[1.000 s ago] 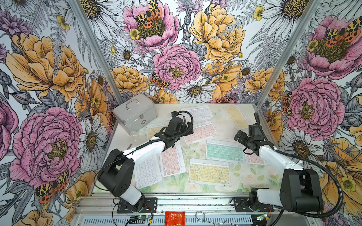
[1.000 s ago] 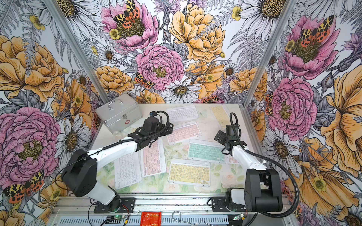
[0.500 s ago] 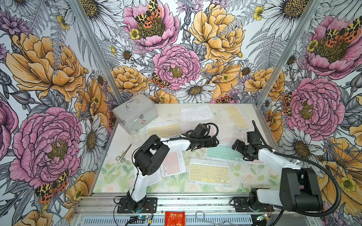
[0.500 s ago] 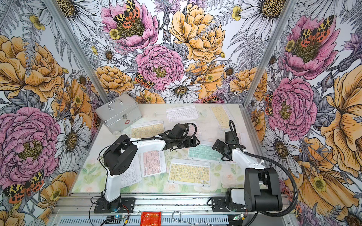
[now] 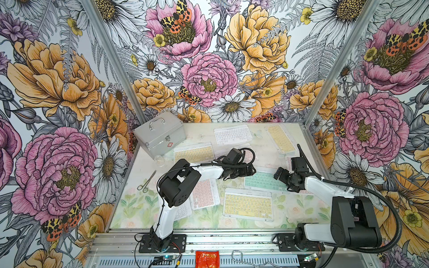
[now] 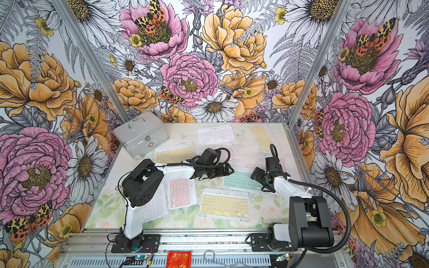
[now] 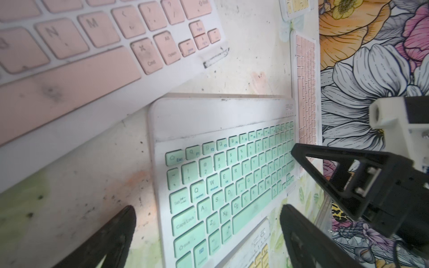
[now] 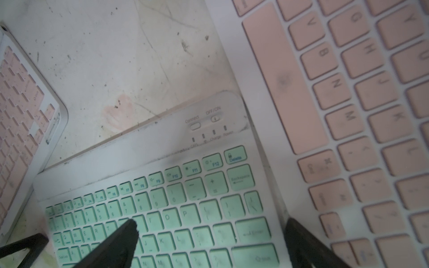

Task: Stack the numeric keypads
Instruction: Adjust the numeric keypad at the center of the board.

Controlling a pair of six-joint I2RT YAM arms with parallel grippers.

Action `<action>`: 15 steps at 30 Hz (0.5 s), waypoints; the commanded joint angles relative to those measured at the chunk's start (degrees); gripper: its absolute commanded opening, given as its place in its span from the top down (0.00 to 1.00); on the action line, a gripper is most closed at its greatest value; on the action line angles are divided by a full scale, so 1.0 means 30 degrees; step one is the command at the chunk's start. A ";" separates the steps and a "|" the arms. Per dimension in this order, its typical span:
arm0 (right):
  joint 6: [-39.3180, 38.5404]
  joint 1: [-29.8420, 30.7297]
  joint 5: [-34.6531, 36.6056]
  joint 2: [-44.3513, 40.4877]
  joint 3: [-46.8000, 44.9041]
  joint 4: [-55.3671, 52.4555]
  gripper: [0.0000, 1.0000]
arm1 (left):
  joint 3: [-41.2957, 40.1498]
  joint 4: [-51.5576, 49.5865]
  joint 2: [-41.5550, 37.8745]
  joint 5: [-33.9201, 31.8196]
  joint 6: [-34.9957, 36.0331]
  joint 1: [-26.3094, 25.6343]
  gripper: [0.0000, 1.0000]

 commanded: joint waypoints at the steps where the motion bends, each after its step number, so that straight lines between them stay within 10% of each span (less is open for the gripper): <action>1: 0.0226 0.0006 0.0032 -0.0072 -0.0410 -0.0185 0.00 | -0.0055 -0.0008 0.0256 0.0306 -0.0102 0.0079 0.01; 15: 0.1762 0.2396 -0.0434 0.1101 -0.0014 0.1121 0.00 | -0.1725 -0.0009 -0.0719 0.0196 -0.0220 0.0723 0.01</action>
